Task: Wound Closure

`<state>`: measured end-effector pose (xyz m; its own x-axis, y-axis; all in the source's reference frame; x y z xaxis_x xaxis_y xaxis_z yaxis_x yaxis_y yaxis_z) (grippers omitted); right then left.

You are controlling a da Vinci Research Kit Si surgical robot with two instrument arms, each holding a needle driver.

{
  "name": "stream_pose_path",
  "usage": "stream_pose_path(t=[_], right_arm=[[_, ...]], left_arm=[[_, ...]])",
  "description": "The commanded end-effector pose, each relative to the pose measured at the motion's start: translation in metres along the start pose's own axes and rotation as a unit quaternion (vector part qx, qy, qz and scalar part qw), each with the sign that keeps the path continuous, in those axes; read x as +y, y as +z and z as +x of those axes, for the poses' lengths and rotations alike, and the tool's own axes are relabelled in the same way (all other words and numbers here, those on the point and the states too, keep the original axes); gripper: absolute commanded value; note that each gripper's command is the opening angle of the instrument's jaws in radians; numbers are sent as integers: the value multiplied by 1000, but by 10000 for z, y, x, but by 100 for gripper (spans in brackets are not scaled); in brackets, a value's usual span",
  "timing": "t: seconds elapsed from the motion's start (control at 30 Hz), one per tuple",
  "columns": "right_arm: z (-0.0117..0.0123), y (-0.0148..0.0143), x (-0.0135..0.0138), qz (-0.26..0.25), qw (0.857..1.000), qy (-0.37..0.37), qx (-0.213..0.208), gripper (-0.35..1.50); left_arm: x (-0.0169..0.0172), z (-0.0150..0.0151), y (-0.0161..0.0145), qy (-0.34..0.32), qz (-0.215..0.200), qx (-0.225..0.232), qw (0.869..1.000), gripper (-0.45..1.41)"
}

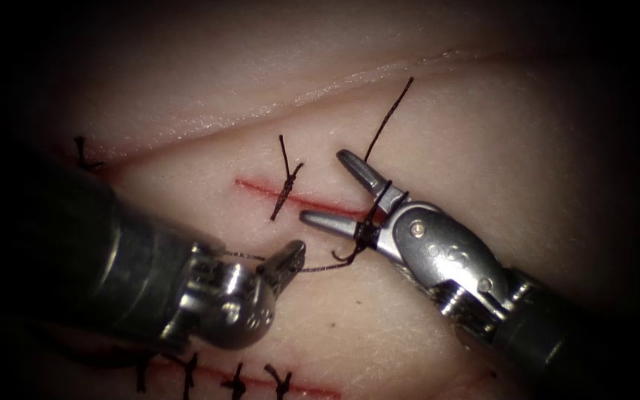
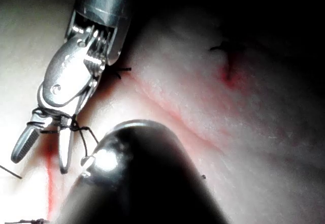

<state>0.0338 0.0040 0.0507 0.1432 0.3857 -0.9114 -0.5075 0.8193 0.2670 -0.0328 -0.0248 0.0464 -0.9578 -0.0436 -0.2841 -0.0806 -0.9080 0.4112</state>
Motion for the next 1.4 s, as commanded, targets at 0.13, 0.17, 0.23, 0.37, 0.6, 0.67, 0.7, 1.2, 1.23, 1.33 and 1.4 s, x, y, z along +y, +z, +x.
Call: stream_pose_path(t=[0.13, 0.17, 0.23, 0.37, 0.6, 0.67, 0.7, 1.2, 1.23, 1.33, 1.4], right_arm=[[-20, 2, 12, -20, 999, 40, -8, 109], [-20, 2, 12, -20, 999, 40, -8, 109], [-25, 0, 25, -40, 997, 69, -5, 106], [-26, 2, 38, -68, 990, 126, -9, 103], [-27, 6, 52, -114, 972, 206, -24, 106], [-29, 6, 55, -122, 969, 216, -24, 106], [-29, 6, 55, -122, 969, 216, -24, 106], [-45, 3, 81, -157, 946, 283, -30, 103], [-46, 5, 82, -157, 945, 286, -31, 103], [-50, 7, 85, -157, 942, 296, -31, 101], [-53, 9, 86, -157, 939, 303, -32, 99]], left_arm=[[5, 1, 4, -1, 3, 1, 1000, -45], [5, 1, 4, -1, 3, 1, 1000, -45], [3, 1, 4, -1, 4, 2, 1000, -45], [-10, 0, 4, -6, 11, 6, 1000, -45], [-44, 2, 10, -21, 27, 9, 999, -45], [-48, 3, 12, -23, 28, 9, 999, -45], [-48, 3, 12, -23, 28, 9, 999, -45], [-76, -8, 34, -35, 32, -5, 999, -45], [-76, -9, 35, -35, 32, -5, 999, -45], [-78, -11, 41, -35, 32, -7, 999, -45], [-79, -13, 44, -35, 32, -8, 999, -45]])
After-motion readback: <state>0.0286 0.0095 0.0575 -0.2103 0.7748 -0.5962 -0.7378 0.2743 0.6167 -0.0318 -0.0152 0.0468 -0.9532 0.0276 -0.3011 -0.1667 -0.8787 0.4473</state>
